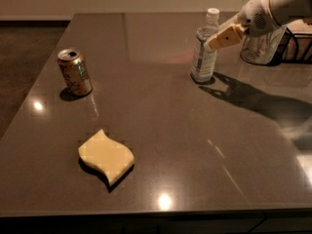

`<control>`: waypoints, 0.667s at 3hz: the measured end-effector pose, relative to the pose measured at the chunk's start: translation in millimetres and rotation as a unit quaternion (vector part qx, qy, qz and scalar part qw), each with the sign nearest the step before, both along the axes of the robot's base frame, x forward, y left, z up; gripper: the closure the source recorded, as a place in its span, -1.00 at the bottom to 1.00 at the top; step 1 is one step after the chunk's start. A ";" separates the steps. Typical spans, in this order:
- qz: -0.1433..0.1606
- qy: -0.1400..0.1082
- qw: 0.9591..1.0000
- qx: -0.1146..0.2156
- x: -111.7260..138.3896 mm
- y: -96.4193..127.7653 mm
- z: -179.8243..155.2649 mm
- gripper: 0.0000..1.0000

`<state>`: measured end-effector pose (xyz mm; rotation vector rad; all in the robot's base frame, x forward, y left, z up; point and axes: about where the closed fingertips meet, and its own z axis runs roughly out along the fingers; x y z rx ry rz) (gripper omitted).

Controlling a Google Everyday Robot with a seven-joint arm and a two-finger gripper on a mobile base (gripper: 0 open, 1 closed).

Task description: Knock blue plastic bottle over

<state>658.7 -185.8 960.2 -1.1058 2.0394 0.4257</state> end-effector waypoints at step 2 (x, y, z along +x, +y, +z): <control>0.009 0.004 1.000 0.005 1.8 4.1 -2.2 0.74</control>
Offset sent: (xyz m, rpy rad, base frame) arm 0.0010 0.0018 0.0000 0.0105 0.0051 0.0144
